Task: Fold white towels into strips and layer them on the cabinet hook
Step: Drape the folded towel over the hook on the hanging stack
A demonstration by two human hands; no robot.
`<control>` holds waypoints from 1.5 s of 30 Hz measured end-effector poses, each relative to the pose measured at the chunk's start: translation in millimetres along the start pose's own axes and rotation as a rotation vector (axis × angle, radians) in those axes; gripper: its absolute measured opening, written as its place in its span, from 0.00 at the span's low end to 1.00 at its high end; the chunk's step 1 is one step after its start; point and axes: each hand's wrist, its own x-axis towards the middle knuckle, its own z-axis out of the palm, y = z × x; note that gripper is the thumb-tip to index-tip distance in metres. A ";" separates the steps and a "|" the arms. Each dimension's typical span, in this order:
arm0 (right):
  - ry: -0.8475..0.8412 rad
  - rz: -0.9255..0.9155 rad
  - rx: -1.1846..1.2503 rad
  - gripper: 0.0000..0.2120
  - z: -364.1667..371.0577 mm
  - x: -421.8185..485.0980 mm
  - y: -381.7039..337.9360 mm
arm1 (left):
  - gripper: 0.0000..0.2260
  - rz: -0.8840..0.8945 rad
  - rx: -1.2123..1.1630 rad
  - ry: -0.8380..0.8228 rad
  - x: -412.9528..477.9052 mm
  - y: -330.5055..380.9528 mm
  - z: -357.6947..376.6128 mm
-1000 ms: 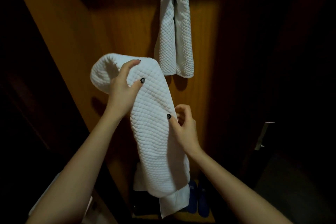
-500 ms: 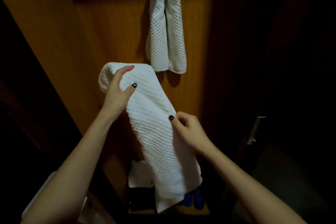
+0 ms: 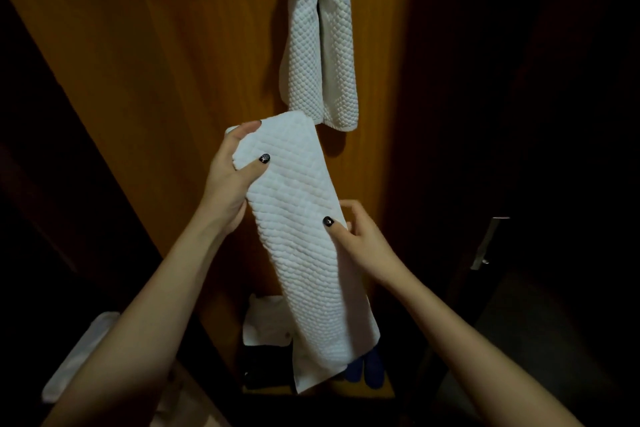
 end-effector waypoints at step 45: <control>-0.194 -0.185 -0.293 0.17 -32.4 66.1 -77.0 | 0.09 -0.260 0.493 -0.060 -33.4 -16.9 -58.8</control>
